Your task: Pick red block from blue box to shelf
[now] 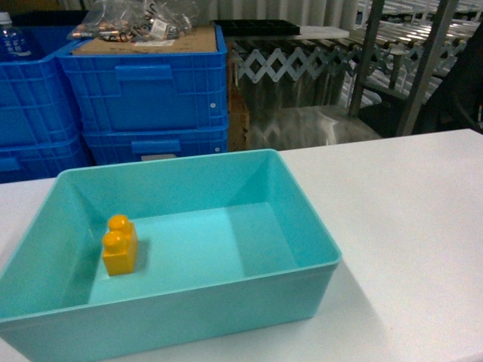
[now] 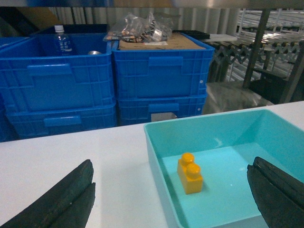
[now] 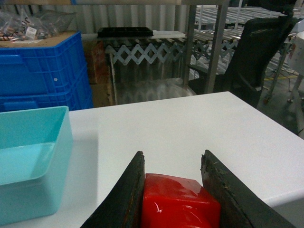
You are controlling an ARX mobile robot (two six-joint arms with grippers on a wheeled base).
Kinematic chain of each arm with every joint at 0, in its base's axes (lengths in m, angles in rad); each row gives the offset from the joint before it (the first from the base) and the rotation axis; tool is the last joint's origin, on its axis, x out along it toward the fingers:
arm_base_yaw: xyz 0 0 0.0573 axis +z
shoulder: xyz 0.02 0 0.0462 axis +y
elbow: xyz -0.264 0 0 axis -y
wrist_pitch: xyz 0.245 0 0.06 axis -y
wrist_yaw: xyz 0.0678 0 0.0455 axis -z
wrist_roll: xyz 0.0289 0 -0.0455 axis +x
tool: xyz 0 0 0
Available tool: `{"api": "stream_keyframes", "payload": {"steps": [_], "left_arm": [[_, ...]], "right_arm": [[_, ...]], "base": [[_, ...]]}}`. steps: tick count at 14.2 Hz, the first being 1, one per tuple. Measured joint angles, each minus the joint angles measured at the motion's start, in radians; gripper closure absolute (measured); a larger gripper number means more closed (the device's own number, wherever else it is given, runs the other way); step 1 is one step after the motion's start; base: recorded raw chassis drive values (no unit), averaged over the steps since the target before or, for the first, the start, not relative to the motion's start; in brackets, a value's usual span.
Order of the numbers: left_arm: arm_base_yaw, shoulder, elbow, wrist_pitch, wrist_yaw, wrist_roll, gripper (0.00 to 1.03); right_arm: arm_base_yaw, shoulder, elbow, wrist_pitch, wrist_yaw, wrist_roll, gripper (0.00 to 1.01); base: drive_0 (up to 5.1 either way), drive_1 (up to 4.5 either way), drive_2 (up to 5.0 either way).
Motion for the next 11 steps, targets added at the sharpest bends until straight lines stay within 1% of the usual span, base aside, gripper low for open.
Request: {"api": "stream_keyframes", "payload": {"steps": [11], "left_arm": [[0.000, 0.000, 0.000, 0.000, 0.000, 0.000, 0.05]], "right_arm": [[0.000, 0.000, 0.000, 0.000, 0.000, 0.000, 0.71]], "base": [[-1.6, -1.59, -1.6]]}}
